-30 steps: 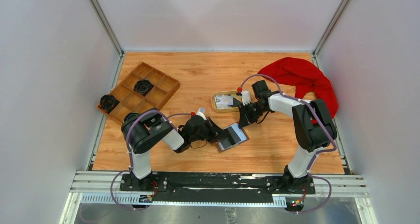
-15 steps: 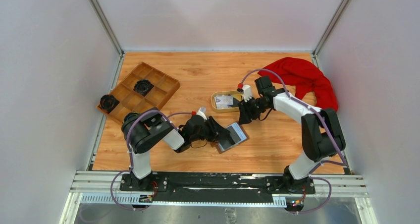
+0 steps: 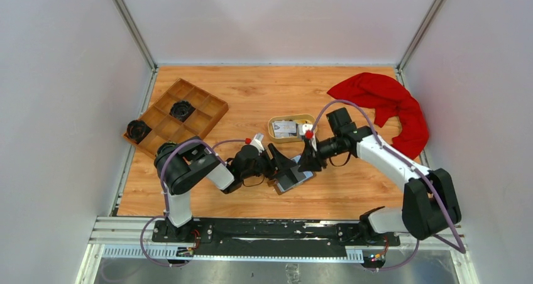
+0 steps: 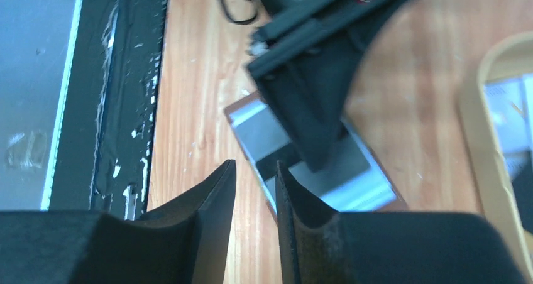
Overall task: Put the credit cards into the card holder
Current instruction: Insert the credit card into the card holder.
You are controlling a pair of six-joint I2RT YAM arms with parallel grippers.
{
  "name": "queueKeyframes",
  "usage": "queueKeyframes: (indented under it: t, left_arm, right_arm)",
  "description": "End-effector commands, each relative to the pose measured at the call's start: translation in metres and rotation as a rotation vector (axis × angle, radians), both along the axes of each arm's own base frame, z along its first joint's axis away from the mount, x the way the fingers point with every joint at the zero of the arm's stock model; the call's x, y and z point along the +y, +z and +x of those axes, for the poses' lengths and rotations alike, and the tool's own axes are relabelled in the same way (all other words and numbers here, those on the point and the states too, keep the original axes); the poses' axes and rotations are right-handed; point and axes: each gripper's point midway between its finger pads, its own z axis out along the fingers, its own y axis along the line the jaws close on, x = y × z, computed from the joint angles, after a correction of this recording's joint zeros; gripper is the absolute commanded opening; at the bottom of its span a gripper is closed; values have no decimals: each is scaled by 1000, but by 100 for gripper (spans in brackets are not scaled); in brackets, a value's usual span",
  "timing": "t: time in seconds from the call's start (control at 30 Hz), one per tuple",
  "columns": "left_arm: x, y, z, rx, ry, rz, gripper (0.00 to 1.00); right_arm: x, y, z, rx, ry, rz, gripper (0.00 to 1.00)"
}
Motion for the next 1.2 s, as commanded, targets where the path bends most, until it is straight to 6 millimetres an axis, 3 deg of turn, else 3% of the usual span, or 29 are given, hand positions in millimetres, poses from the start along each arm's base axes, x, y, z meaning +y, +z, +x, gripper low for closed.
queueKeyframes:
  t: [0.0, 0.1, 0.23, 0.63, 0.97, 1.17]
  left_arm:
    - [14, -37, -13, 42, -20, 131, 67]
    - [14, -38, -13, 41, -22, 134, 68]
    - [14, -38, -13, 43, -20, 133, 70]
    - [14, -38, -16, 81, 4, 67, 70]
    - [14, -37, -16, 85, 5, 60, 71]
    - [14, -37, -16, 86, 4, 57, 71]
  right_arm:
    - [9, -10, -38, -183, 262, 60, 28]
    - [14, -22, -35, -211, 295, -10, 13]
    - [23, -42, -42, -289, 362, -90, 8]
    - [42, -71, -38, -612, 419, -204, 8]
    - [44, -93, -16, -737, 375, -346, 9]
    - [44, -102, -20, -761, 411, -385, 10]
